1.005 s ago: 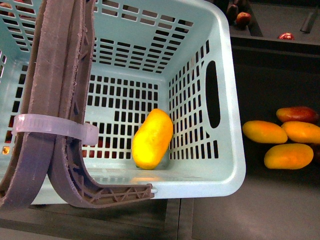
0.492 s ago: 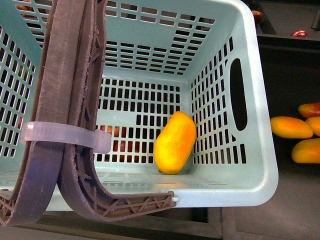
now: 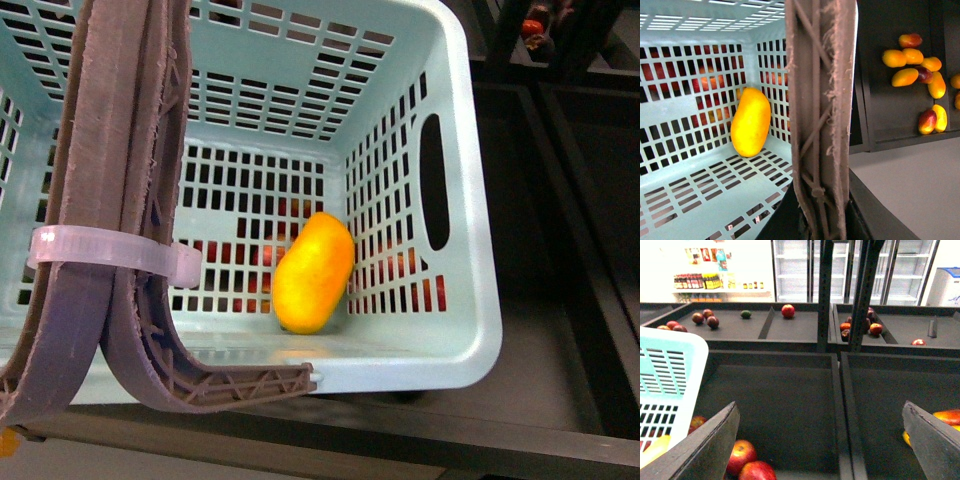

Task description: Pick mango and avocado into basket

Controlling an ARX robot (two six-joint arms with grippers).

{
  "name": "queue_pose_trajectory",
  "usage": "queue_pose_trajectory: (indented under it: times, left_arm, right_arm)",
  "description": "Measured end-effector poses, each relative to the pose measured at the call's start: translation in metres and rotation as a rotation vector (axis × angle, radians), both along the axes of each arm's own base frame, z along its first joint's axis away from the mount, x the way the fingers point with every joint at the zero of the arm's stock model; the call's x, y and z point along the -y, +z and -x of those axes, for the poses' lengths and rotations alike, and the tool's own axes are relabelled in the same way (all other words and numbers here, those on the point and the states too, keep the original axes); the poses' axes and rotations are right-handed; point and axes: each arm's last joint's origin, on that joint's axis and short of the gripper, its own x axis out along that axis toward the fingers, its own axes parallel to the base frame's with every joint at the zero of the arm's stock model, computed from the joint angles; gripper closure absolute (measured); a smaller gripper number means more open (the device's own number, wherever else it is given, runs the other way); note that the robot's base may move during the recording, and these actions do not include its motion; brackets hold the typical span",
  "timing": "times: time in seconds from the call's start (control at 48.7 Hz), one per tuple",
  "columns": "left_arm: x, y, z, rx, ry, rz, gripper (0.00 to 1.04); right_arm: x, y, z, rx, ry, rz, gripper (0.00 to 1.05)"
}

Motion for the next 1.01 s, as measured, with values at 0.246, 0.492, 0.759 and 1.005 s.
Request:
queue_pose_trajectory:
  times: [0.246, 0.492, 0.759, 1.005]
  left_arm:
    - [0.0001, 0.0, 0.0, -0.003, -0.001, 0.005, 0.95]
    - [-0.0001, 0.0002, 0.0001, 0.001, 0.004, 0.0, 0.95]
    - [-0.0002, 0.0004, 0.0001, 0.0, 0.003, 0.002, 0.95]
    - [0.0, 0.0003, 0.0001, 0.0, 0.002, 0.003, 0.95]
  right_arm:
    - [0.0, 0.0003, 0.0001, 0.003, 0.0, 0.0, 0.08]
    - [0.0, 0.0003, 0.0001, 0.003, 0.0, 0.0, 0.08]
    - [0.0, 0.0003, 0.0001, 0.003, 0.0, 0.0, 0.08]
    - [0.0, 0.0002, 0.0, 0.002, -0.001, 0.0, 0.08]
